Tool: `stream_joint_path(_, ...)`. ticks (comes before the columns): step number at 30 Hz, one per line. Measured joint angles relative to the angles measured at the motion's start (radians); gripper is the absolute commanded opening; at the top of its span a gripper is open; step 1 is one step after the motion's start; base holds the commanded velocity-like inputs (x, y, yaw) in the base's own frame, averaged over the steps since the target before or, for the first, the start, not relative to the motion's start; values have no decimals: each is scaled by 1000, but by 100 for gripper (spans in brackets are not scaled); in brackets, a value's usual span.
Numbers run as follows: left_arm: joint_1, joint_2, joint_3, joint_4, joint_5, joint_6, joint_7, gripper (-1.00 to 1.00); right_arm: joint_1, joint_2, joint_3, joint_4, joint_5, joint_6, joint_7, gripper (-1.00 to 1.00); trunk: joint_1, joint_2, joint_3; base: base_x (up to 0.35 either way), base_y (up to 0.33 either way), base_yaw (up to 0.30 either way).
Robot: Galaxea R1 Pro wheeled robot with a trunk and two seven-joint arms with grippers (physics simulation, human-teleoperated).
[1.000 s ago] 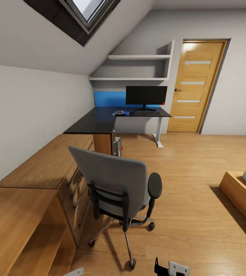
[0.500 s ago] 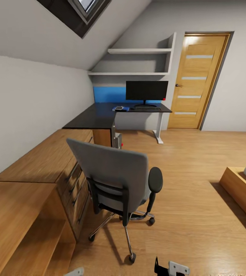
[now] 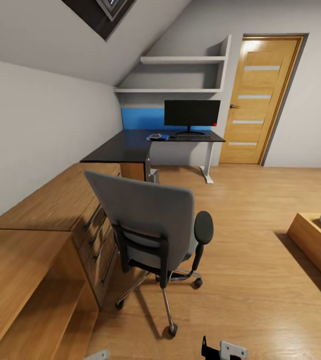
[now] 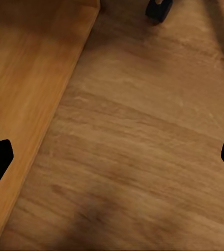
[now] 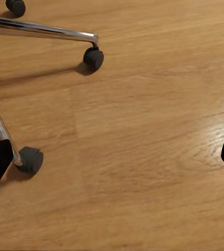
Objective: In the bedroom, organize the workspace by keeping the computer under the desk, ensuring the monitor is on the desk, placing the keyboard on the desk next to the monitor, placing the mouse on the desk next to the keyboard, moving the folder from the swivel chair onto the desk next to the mouse, stacking the notebook on top of the folder with the pen on top of the notebook, and positioning the swivel chair next to the desk.
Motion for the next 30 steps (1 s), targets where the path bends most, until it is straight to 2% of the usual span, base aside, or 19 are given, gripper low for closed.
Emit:
stream_joint_path(10,0,-1,-1,0,-2,0,-1,100,0,0,0,0,0,-1,0,100,38,-70,-32,0,0,0)
stream_joint_path(11,0,-16,-12,14,-15,-1,-10,100,0,-4,22,-41,37,1,1,100,38,-70,-32,0,0,0)
stream_joint_path(12,0,-17,-11,14,-16,-1,-10,100,0,-4,20,-54,42,1,1,100,38,-70,-32,0,0,0)
stream_joint_path(13,0,-18,-12,-3,-17,3,-8,100,0,-3,24,-96,58,7,-1,100,38,-70,-32,0,0,0)
stream_joint_path(14,0,-16,-12,-108,-18,19,-4,100,-2,1,28,-168,74,14,-5,100,38,-70,-32,0,0,0)
stream_joint_path(16,-1,-15,-11,-166,-19,33,-2,100,-3,3,25,-197,73,20,-6,100,38,-70,-32,0,0,0)
stream_joint_path(18,-3,-14,-10,-230,-20,80,8,100,-6,7,26,-236,73,48,-7,100,38,-70,-32,0,0,0)
stream_joint_path(20,-18,-13,-10,-284,-22,158,31,100,-18,9,25,-275,72,111,-8,100,38,-70,-32,0,0,0)
stream_joint_path(21,-34,-13,-10,-315,-22,216,50,100,-35,9,25,-299,72,167,-9,100,38,-70,-32,0,0,0)
stream_joint_path(23,-65,-12,-11,-350,-18,287,77,100,-70,9,23,-331,74,255,-10,100,38,-70,-32,0,0,0)
stream_joint_path(26,-102,-11,-10,-374,-15,338,93,100,-115,6,20,-349,74,328,-12,100,38,-70,-32,0,0,0)
stream_joint_path(27,-127,-12,-10,-383,-16,360,99,100,-148,5,19,-356,75,363,-12,100,38,-70,-32,0,0,0)
stream_joint_path(30,-166,-12,-9,-390,-15,380,106,100,-206,2,17,-360,75,408,-12,100,38,-70,-32,0,0,0)
